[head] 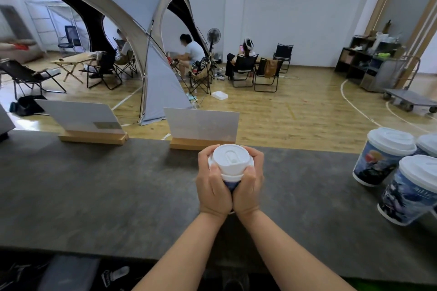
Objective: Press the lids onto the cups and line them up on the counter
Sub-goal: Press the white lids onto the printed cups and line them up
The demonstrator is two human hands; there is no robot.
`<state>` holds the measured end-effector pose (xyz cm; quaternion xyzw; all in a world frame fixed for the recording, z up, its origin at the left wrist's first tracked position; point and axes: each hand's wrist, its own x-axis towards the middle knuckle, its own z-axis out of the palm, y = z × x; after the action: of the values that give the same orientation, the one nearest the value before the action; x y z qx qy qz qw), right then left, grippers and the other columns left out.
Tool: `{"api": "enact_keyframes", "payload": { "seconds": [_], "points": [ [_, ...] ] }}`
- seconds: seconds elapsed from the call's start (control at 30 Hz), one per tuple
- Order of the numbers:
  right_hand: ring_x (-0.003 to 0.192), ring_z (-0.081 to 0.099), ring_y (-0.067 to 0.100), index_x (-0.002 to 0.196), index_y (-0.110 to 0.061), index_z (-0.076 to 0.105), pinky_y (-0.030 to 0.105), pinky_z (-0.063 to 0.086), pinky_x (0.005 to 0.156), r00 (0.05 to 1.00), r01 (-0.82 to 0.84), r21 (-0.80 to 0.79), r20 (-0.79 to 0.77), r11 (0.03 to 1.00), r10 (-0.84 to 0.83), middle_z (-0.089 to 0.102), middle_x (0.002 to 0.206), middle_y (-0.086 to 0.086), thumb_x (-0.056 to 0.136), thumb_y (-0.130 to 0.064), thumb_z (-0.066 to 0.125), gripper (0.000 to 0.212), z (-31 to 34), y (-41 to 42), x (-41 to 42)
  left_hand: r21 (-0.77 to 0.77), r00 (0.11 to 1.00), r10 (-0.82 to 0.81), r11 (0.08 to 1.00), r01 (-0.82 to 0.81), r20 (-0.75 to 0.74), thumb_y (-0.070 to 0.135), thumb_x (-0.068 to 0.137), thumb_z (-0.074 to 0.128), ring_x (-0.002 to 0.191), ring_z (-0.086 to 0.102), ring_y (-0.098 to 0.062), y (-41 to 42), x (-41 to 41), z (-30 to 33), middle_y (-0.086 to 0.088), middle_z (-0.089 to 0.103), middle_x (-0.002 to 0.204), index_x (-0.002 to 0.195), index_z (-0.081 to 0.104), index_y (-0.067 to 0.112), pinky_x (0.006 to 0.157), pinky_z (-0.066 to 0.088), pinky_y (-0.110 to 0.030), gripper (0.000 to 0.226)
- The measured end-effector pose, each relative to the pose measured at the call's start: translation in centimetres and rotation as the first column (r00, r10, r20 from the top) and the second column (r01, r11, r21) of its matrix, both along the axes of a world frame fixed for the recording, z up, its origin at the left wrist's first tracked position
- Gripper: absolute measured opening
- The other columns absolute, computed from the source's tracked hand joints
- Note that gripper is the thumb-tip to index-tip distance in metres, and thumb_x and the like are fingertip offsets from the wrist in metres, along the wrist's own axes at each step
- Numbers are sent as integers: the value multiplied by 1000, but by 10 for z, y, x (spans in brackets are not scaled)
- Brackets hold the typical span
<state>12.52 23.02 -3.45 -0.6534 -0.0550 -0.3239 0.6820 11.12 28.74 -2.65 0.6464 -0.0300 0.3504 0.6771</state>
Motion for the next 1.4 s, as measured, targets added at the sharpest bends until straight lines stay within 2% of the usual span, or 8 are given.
{"api": "enact_keyframes", "payload": {
  "seconds": [0.13,0.23,0.4,0.53,0.7,0.9,1.07,1.4],
  "points": [
    [87,60,-3,101,-34,48,19,50,68,999,-7,-65,-33,998,5,62,96,-15,80,-44,31,29,8,-4,-10,53,999,-51,997,50,17,38,90,31,96,64,-9,9,2,3,12,68,101,110,59,17,77,54,-30,40],
    [82,57,-10,94,-32,46,6,42,61,994,-43,-53,-103,998,37,60,94,-8,79,-43,35,22,15,-11,-17,97,995,-96,991,96,-12,32,93,29,102,64,-14,19,5,2,9,69,105,109,64,22,86,54,-39,39],
    [82,60,-3,101,-32,44,12,45,63,992,-64,-46,-107,997,59,60,95,-5,78,-60,31,39,17,-9,-19,-33,987,-81,996,77,-138,40,104,29,107,62,-3,7,-10,6,15,67,113,120,62,33,94,53,-39,37],
    [94,62,3,109,-41,50,16,51,71,997,-35,-12,-66,999,34,62,107,-12,85,-59,33,34,11,-2,-19,-74,989,-94,994,86,-115,62,88,38,101,65,-6,-2,-15,4,24,65,111,120,54,46,83,58,-40,40],
    [95,63,4,113,-31,51,21,53,73,1000,-6,0,2,1000,6,64,105,-17,83,-48,42,37,7,1,-17,-49,995,-95,994,96,15,48,88,40,97,65,-7,-2,-7,-4,22,65,110,122,53,27,73,57,-33,43],
    [91,64,10,112,-19,51,23,52,71,996,-41,38,86,998,37,65,103,-19,79,-39,42,39,2,0,-9,-58,994,-85,994,89,73,39,83,39,95,64,-3,-2,1,-7,24,65,108,117,53,23,73,53,-22,40],
    [92,63,7,113,-20,51,19,51,71,993,-32,17,112,999,30,64,105,-19,81,-37,40,37,-2,-1,-7,-77,991,-106,991,113,86,36,86,40,99,64,-16,-1,5,-13,9,66,111,120,53,16,79,55,-37,42],
    [91,64,7,112,-22,50,23,53,69,995,-30,14,92,999,29,64,104,-20,80,-36,39,37,-5,-1,-6,-53,986,-131,989,137,105,38,87,39,98,64,-17,1,7,-17,8,65,110,121,51,7,77,54,-31,47]
  ]
}}
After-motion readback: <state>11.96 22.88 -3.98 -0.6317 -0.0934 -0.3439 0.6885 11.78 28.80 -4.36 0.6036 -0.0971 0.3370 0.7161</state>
